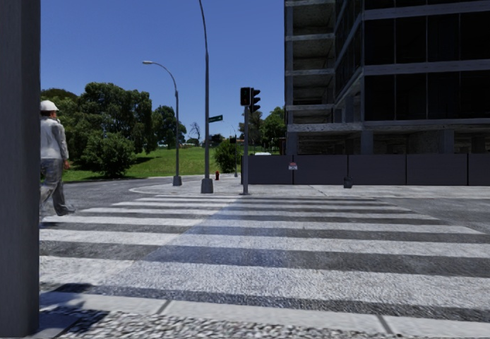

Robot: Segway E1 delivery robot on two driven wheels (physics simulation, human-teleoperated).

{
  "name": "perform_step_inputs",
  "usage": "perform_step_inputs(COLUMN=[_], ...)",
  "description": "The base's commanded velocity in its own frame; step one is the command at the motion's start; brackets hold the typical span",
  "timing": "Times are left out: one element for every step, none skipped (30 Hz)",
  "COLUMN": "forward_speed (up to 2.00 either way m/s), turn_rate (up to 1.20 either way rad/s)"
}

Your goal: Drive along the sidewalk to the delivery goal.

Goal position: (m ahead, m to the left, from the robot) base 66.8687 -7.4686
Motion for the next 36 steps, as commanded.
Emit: perform_step_inputs(forward_speed=[2.0,2.0,2.0,2.0,2.0,2.0,2.0,2.0,2.0,2.0,2.0,2.0,2.0,2.0,2.0,2.0,2.0,2.0,2.0,2.0,2.0,2.0,2.0,2.0,2.0,2.0,2.0,2.0,2.0,2.0,2.0,2.0,2.0,2.0,2.0,2.0], turn_rate=[0.0,0.0,0.0,0.0,0.0,-0.04,-0.04,-0.15,-0.19,-0.23,-0.23,-0.27,-0.28,-0.29,-0.29,-0.29,-0.29,-0.29,-0.29,-0.29,-0.29,-0.29,-0.29,-0.29,-0.29,-0.29,-0.29,-0.29,-0.29,-0.29,-0.29,-0.29,-0.29,-0.29,-0.29,-0.29])
